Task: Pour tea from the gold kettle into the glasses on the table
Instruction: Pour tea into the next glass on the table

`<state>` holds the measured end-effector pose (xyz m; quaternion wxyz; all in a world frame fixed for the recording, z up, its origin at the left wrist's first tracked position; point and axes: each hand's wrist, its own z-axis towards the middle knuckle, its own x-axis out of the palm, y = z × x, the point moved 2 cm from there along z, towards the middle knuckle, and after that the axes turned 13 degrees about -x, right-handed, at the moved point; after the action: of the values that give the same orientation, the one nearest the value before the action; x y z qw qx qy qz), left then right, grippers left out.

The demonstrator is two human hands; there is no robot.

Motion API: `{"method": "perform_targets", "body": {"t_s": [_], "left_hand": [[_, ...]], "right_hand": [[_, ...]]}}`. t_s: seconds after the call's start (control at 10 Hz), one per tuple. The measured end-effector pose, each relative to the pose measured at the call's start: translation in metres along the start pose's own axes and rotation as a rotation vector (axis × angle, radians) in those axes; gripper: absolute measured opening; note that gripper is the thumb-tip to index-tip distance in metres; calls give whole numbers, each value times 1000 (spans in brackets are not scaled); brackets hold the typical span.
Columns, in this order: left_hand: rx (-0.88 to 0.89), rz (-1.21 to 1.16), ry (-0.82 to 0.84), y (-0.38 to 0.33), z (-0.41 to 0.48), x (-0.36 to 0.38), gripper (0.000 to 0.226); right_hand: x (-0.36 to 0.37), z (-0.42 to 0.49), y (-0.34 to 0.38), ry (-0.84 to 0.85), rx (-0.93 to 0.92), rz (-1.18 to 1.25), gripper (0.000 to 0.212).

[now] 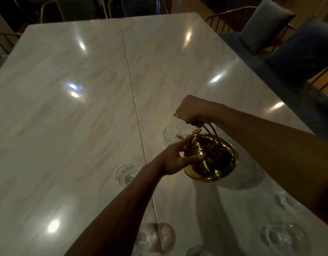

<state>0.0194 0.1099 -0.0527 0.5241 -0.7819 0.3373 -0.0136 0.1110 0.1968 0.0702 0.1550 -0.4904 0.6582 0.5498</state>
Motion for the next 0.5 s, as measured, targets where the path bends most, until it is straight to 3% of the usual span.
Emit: {"method": "perform_targets", "body": {"t_s": [0.3, 0.5], "left_hand": [[26, -26, -4, -1, -1, -4, 69], [13, -30, -9, -2, -1, -4, 82]], "right_hand": [[5, 6, 3, 108, -3, -48, 19], [4, 14, 2, 101, 28, -13, 20]]}}
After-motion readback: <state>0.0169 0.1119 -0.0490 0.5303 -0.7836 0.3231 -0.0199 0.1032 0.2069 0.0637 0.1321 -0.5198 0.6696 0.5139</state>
